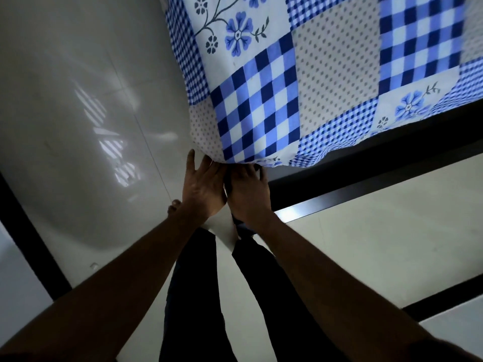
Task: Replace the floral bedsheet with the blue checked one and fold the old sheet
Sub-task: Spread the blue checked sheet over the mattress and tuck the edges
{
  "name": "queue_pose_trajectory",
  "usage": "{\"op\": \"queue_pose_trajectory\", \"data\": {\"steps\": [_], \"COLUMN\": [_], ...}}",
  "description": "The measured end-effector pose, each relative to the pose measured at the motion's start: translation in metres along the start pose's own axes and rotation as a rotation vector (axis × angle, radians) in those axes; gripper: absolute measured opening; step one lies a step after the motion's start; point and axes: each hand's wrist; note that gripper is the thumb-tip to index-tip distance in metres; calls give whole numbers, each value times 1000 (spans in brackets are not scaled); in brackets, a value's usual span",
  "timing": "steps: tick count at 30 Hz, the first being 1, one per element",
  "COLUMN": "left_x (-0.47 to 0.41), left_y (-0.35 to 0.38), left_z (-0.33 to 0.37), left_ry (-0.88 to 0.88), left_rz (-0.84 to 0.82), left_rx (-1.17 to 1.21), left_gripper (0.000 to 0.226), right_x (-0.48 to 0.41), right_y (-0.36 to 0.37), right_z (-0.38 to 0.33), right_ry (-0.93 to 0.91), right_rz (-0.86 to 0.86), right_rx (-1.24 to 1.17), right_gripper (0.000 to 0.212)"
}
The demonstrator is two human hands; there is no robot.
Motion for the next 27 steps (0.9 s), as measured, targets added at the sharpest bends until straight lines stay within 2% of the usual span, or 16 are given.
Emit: {"op": "queue_pose_trajectory", "data": {"steps": [2,4,6,8,10,11,12,15,20,22,26,27], "left_x": [-1,-3,-5,-9,-9,-7,-4,-8,-26,-34,-47,-51], "left_y": [-5,-13,-21,-38,-51,-56,-59,-66,-99,-95,-90,-90], "left_z": [9,18,18,17,13,11,8,-18,-49,-63,-74,-75], "left_ry": [-46,-104,-115,-104,-65,-40,-16,52,219,234,250,236], "left_rz": [-128,-244,-255,-203,-172,-263,-370,-450,-623,-702,-767,-853], "left_rx": [-51,-70,-52,-13,-48,-32,23,168,179,196,187,137], "left_gripper": [74,78,77,67,51,49,50,53,56,57,50,51], "right_x": [14,14,0,-17,-24,-25,-22,-20,-18,-12,-4,-8], "right_y": [-2,-4,-14,-24,-30,-32,-34,-39,-40,-47,-58,-56], "right_z": [-2,1,1,-2,-7,-9,-10,-12,-18,-24,-49,-50], "right_ry": [7,44,73,87,109,126,135,180,265,291,376,423], "right_rz": [-21,12,-38,-151,-243,-285,-310,-371,-507,-507,-365,-331], "right_rx": [-48,-57,-52,-29,29,36,40,66,3,-7,-153,-217], "right_gripper": [67,67,59,46,43,44,44,40,52,59,62,59]}}
Point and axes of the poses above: each hand's wrist, its own x-axis away from the middle knuckle, its own y-axis out of the palm, z = x × y, and after that the axes turned 2 degrees about -x, right-handed
